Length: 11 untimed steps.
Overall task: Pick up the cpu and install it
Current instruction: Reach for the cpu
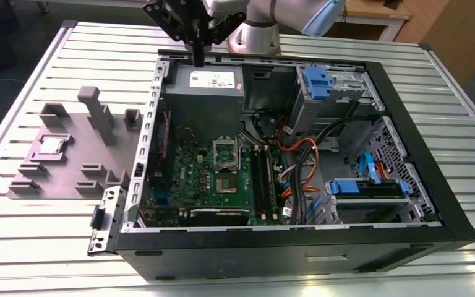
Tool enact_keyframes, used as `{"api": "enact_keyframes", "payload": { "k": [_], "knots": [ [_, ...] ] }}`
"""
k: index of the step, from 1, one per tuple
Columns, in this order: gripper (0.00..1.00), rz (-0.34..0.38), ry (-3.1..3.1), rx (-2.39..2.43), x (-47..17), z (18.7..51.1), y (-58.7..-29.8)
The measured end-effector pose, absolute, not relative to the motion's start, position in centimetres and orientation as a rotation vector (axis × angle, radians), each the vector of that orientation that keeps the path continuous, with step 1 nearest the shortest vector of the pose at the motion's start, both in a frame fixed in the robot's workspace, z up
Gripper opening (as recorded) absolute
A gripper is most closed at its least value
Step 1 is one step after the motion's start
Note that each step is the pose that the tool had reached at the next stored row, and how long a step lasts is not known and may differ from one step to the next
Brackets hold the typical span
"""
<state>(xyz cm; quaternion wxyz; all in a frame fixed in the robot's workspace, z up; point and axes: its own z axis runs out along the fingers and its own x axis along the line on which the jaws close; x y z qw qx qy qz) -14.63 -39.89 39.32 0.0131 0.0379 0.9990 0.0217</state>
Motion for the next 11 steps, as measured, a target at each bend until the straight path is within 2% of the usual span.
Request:
{"api": "enact_keyframes", "payload": {
  "k": [11],
  "knots": [
    [0.11, 0.068, 3.112, 0.118, -15.35, 39.26, -39.89]
  ]
}}
